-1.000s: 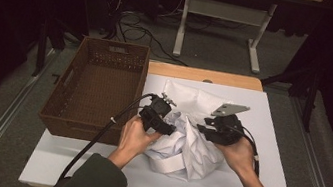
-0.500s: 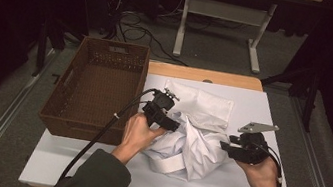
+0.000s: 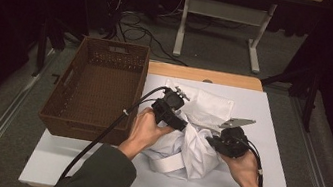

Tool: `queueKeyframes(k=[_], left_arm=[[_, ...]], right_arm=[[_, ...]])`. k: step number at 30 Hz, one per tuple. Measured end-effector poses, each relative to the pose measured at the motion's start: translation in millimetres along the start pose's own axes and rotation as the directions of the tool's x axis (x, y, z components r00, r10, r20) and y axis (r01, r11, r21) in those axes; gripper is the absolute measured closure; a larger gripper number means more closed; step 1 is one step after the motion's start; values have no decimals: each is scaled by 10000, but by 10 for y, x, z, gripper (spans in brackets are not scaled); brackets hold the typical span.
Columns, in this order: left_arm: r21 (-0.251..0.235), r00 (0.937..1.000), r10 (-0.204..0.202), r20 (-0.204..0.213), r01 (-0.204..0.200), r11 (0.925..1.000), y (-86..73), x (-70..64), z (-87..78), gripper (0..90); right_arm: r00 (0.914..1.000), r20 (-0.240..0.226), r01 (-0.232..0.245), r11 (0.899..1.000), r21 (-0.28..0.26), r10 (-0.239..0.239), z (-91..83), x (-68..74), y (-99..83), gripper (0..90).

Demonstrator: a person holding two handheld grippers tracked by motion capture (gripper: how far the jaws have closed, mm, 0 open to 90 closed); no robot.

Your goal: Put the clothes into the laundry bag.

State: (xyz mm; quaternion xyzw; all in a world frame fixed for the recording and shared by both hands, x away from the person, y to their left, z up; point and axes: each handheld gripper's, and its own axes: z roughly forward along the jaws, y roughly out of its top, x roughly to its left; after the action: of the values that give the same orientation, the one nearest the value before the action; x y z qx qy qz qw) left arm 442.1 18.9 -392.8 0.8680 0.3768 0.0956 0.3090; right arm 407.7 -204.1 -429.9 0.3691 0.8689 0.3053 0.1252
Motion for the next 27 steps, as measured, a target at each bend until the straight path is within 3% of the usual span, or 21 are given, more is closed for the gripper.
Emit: queueKeyframes(k=[4, 11, 17, 22, 27], left_arm=[[247, 9987, 439, -257, -433, 9988, 93, -41, 96, 362], [418, 9956, 761, -544, -739, 9964, 202, -53, 259, 352], [436, 9942, 940, -525, -917, 9948, 225, -88, 360, 375], [318, 9975, 701, 32, -701, 9970, 233, -77, 364, 366], [338, 9958, 916, -52, -914, 9952, 265, -122, 378, 393]], right_arm=[[9999, -32, 104, 9999, -3, -104, 52, 13, 81, 861], [9999, -113, 16, 10000, 18, -15, 125, 6, 143, 863], [9998, -173, 22, 10000, 96, -20, 168, -12, 160, 862], [9997, -251, 57, 9999, 154, -54, 174, -26, 160, 863], [9996, -216, 174, 9996, 219, -170, 182, -17, 160, 863]])
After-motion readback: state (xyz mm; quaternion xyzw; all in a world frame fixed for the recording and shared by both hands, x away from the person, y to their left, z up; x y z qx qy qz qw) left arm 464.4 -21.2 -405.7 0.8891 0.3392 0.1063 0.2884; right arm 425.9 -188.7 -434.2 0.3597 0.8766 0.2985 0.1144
